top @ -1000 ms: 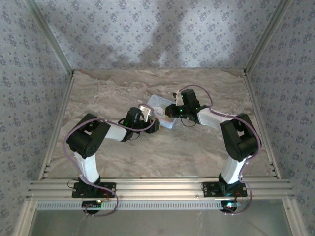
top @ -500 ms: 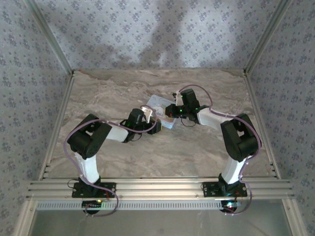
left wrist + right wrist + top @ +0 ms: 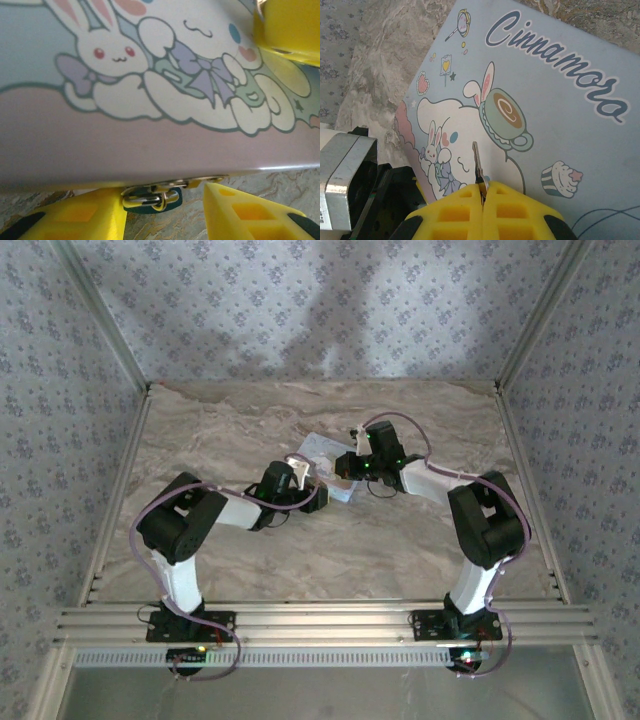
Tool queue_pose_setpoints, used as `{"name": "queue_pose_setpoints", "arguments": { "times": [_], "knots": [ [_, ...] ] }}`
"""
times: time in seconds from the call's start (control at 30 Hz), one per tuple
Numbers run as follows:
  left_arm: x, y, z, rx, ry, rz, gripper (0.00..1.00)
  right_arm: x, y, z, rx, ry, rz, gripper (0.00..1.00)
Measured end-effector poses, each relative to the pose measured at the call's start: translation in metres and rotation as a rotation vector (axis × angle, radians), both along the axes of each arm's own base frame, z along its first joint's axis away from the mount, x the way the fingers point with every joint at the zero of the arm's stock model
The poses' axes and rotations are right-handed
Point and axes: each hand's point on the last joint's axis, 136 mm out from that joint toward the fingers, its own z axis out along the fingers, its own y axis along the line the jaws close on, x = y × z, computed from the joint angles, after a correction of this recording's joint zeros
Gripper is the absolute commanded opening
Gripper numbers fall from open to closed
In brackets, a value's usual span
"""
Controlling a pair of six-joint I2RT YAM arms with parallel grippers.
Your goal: Unlock the padlock with the key
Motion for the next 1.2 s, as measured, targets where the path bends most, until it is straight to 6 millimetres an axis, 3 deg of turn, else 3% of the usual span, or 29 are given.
{"name": "queue_pose_setpoints", "arguments": {
  "times": [0.73, 1.2],
  "knots": [
    [0.0017, -0.0006, -0.0034, 0.004, 0.077, 0.072, 0.33, -0.0009, 0.0015, -0.0005, -0.008, -0.001, -0.001, 0.03],
    [0.0014, -0.0024, -0.0028, -0.018, 0.127, 0.095, 0.21, 0.0004, 0.0006, 0.0008, -0.017, -0.013, -0.011, 0.03]
  ]
}}
